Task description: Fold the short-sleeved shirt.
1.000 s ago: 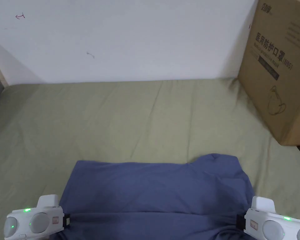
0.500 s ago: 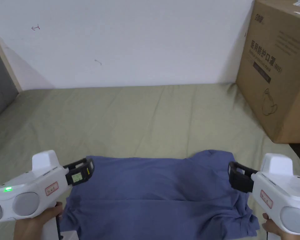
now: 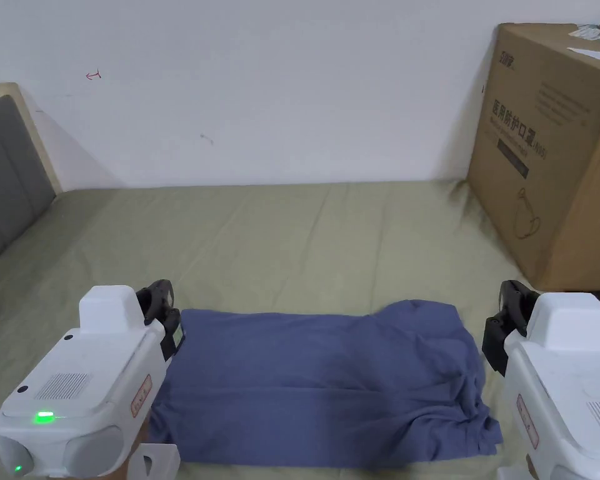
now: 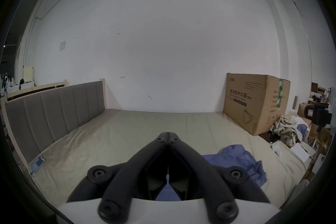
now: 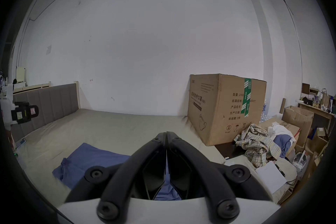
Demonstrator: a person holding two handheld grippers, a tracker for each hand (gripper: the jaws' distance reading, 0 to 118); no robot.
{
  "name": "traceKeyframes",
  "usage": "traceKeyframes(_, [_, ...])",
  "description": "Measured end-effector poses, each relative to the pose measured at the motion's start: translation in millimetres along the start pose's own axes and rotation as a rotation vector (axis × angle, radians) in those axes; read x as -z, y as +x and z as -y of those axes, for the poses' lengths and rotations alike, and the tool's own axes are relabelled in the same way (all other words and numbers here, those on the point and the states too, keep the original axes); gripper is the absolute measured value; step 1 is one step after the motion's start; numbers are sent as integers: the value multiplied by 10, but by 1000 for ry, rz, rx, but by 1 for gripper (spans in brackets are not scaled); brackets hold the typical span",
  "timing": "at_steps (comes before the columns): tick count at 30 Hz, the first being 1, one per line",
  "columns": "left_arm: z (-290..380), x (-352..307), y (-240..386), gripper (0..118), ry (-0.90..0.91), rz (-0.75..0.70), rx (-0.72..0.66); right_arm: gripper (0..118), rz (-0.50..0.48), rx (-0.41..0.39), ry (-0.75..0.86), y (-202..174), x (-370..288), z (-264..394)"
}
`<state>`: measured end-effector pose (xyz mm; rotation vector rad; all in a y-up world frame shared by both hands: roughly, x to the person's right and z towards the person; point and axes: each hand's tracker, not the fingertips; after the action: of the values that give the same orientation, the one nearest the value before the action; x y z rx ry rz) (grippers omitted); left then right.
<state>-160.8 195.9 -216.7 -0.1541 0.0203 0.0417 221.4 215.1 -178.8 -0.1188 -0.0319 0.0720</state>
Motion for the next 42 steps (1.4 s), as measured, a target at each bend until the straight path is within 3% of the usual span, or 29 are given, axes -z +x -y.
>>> traceKeyframes(6, [53, 55, -64, 0, -40, -5, 43, 0, -5, 14, -7, 46, 49, -11])
traceKeyframes(16, [648, 637, -602, 3, -481, -22, -2, 0, -10, 24, -72, 50, 293, 133])
traceKeyframes(18, [856, 767, -745, 15, -582, -47, -28, 0, -10, 25, -89, 39, 350, 186])
traceKeyframes(22, [1205, 892, -939, 81, -746, -121, -94, 0, -11, 26, -127, 32, 458, 283])
traceKeyframes(24, [1418, 996, -1063, 96, -808, -150, -135, 0, -9, 25, -141, 30, 505, 343])
traceKeyframes(30, [1822, 1305, -1229, 95, -932, -198, -163, 0, 5, 30, -204, 55, 636, 538])
traceKeyframes(32, [1884, 1352, -1206, 76, -956, -196, -151, 0, 16, 33, -224, 83, 669, 606])
traceKeyframes(34, [1956, 1379, -1180, 37, -989, -135, -147, 0, 21, 51, -267, 133, 717, 693])
traceKeyframes(36, [1859, 1313, -1081, 27, -973, -153, -126, 0, 34, 85, -325, 210, 779, 806])
traceKeyframes(37, [1821, 1294, -1066, 8, -963, -137, -128, 1, 37, 97, -354, 244, 810, 860])
traceKeyframes(38, [1786, 1280, -1051, 6, -944, -87, -167, 4, 48, 111, -385, 276, 853, 949])
traceKeyframes(39, [1758, 1262, -1032, 4, -944, -117, -158, 17, 57, 117, -438, 313, 922, 1045])
traceKeyframes(40, [1779, 1319, -1113, 4, -927, -111, -146, 52, 57, 107, -511, 353, 992, 1137])
traceKeyframes(42, [1701, 1287, -1104, 4, -889, -99, -129, 96, 48, 120, -619, 422, 1154, 1425])
